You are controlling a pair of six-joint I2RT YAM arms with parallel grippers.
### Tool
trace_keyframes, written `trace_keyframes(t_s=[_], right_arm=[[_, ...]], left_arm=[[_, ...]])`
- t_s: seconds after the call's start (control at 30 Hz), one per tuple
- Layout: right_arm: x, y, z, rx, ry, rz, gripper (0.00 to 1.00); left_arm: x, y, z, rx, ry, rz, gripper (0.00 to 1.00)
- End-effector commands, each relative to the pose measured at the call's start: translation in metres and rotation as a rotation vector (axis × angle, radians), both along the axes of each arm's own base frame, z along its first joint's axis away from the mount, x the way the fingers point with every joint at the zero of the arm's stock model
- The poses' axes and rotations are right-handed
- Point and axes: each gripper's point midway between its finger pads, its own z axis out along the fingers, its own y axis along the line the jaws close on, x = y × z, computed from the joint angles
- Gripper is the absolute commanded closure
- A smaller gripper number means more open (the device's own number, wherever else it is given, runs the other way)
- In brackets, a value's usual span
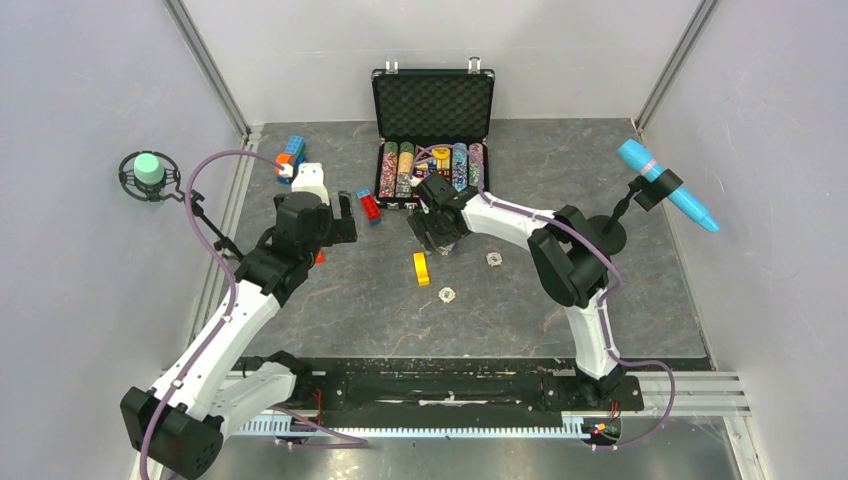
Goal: Pack up texas hold em set
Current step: Pick up the poker chip from the center of the board.
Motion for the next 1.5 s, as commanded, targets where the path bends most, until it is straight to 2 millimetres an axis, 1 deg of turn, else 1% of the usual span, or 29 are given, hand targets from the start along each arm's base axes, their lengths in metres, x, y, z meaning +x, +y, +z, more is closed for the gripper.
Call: trace_keyframes(t_s=[0.0, 0.23, 0.63, 0.73, 1.0, 1.3, 1.47], right_arm=[[0.006, 0.0, 0.005, -0.028, -0.023, -0.011, 0.21], [0.001, -0.006, -0.003, -0.06, -0.005, -0.011, 0.27], [-0.007, -0.009, -0.021, -0.093, 0.036, 0.004, 0.28], [-0.008, -0.01, -0.024, -0.095, 0.042, 0.0, 0.3], [-0.005, -0.008, -0.026, -0.084, 0.034, -0.021, 0.39], [-0.006, -0.01, -0.03, -0.094, 0.04, -0.023, 0.42], [-0.004, -0.018, -0.031, -0.109, 0.033, -0.045, 0.43]], left_arm=[[0.005, -0.001, 0.008, 0.018, -0.04, -0.022, 0.0], [0.005, -0.002, 0.008, 0.014, -0.04, -0.028, 0.0], [0.006, -0.003, 0.007, 0.014, -0.038, -0.031, 0.0], [0.006, -0.003, 0.007, 0.014, -0.038, -0.03, 0.0], [0.006, -0.003, 0.008, 0.014, -0.039, -0.03, 0.0], [0.005, -0.002, 0.007, 0.016, -0.039, -0.03, 0.0], [0.005, -0.002, 0.007, 0.016, -0.039, -0.03, 0.0]])
